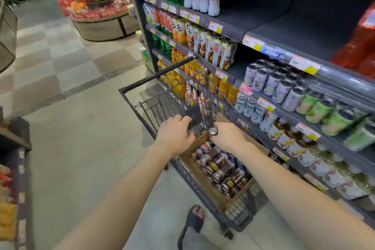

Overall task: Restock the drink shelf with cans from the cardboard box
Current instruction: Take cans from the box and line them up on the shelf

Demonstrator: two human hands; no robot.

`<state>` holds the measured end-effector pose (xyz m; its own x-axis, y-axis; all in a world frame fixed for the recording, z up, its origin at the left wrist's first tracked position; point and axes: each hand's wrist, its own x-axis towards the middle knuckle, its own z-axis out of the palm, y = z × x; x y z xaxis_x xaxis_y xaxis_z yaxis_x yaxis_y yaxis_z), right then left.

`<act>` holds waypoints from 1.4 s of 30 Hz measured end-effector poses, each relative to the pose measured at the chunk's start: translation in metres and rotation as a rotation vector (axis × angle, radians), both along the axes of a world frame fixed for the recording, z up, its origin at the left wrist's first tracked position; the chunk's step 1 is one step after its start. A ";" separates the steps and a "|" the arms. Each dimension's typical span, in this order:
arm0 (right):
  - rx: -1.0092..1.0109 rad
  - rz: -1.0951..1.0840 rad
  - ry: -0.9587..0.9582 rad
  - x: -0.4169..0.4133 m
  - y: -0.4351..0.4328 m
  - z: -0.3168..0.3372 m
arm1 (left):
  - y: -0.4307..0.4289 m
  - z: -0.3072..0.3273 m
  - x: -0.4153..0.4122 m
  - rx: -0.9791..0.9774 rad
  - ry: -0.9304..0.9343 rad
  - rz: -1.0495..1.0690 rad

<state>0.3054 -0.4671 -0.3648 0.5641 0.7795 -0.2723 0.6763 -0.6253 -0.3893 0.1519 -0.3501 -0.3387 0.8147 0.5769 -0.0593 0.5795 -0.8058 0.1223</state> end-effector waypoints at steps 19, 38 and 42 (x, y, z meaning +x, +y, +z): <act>-0.127 -0.560 0.299 0.106 0.079 -0.158 | 0.153 -0.149 0.160 -0.275 0.286 -0.318; -0.217 -1.324 0.451 0.071 0.020 -0.322 | 0.141 -0.333 0.221 -0.650 0.526 -0.390; -0.262 -1.436 0.482 0.072 0.014 -0.335 | 0.134 -0.370 0.228 -0.683 0.556 -0.308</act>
